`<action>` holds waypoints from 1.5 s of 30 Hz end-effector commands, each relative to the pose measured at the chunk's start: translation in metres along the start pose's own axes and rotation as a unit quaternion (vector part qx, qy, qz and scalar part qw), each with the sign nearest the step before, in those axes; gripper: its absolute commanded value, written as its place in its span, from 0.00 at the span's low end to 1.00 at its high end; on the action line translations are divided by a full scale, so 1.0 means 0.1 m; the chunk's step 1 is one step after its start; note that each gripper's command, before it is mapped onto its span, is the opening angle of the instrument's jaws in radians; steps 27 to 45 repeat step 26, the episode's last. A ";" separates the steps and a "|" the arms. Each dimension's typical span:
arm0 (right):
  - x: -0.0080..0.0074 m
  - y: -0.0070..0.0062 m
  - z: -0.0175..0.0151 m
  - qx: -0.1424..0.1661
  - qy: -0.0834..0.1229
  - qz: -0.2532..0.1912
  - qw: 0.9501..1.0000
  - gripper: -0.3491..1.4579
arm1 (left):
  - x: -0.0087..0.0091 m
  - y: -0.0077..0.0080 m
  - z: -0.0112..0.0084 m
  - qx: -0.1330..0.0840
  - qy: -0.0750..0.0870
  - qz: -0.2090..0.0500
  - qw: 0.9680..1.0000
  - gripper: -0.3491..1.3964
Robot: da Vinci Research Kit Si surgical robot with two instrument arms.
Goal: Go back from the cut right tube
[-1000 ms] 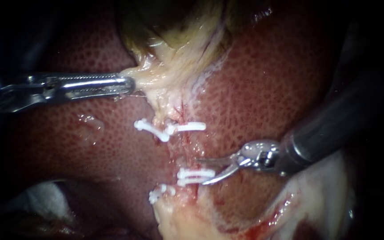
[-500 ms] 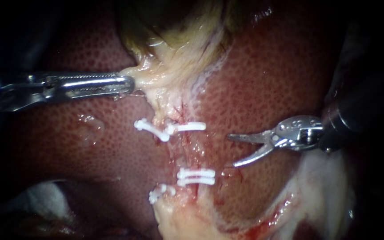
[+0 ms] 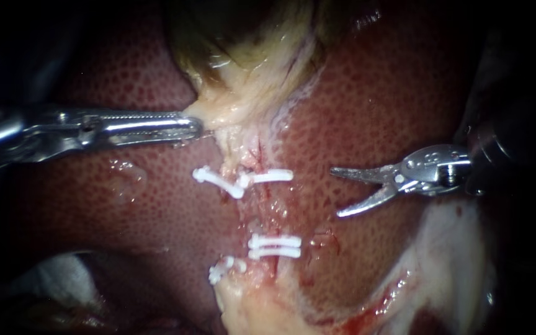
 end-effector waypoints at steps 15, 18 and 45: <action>-0.001 -0.001 -0.001 0.000 0.003 0.000 1.000 0.98 | -0.020 -0.001 0.049 -0.008 -0.021 -0.002 1.000 0.00; -0.001 -0.001 -0.001 0.000 0.003 0.000 1.000 0.98 | -0.020 -0.001 0.049 -0.008 -0.021 -0.005 1.000 0.00; -0.001 -0.001 -0.001 0.000 0.003 0.000 1.000 0.98 | -0.020 -0.001 0.049 -0.008 -0.021 -0.005 1.000 0.00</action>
